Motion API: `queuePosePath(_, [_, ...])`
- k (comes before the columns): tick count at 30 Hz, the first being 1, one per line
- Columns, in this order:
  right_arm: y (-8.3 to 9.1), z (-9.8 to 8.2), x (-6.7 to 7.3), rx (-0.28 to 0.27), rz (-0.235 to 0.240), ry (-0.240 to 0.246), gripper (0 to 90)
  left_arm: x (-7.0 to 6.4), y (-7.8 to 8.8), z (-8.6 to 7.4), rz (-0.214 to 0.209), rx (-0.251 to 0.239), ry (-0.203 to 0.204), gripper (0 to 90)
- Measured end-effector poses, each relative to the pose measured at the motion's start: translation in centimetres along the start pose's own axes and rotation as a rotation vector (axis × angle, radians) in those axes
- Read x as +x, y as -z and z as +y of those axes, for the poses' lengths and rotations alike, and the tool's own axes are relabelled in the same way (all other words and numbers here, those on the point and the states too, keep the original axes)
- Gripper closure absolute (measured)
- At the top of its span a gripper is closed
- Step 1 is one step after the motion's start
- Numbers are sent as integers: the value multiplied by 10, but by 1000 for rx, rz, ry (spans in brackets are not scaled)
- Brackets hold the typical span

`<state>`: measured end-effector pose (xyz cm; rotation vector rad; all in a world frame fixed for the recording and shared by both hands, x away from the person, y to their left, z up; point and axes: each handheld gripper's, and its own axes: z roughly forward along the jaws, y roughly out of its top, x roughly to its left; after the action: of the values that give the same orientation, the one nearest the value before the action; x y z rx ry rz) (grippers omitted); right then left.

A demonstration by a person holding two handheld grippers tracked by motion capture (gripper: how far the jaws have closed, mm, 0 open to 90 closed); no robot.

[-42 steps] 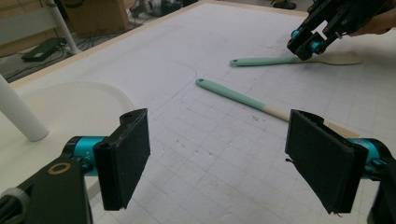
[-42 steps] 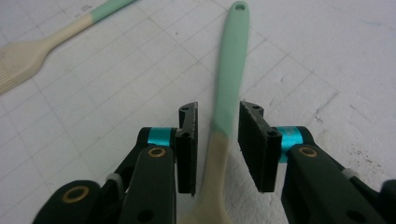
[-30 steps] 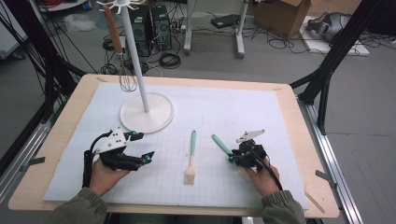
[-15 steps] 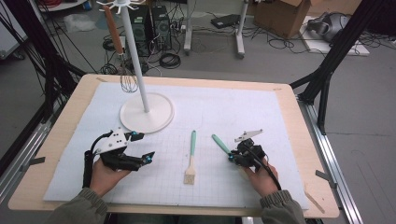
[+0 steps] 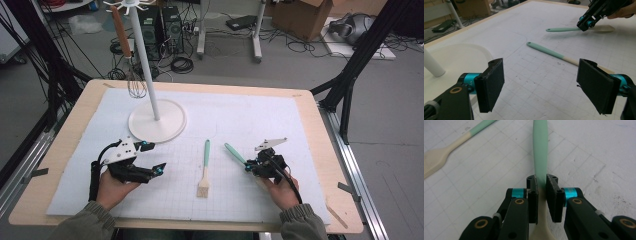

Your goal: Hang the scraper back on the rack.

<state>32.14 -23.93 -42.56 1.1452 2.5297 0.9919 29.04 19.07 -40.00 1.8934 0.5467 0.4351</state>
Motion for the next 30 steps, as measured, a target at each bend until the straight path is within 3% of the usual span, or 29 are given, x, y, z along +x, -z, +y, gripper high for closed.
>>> queuePosePath(16, [26, 15, 11, -132, 110, 62, 805, -2, 2, 5, -21, -4, 1, 244])
queuePosePath(30, [40, 30, 30, -181, 185, 140, 804, -10, -1, 17, -83, -17, -4, 258])
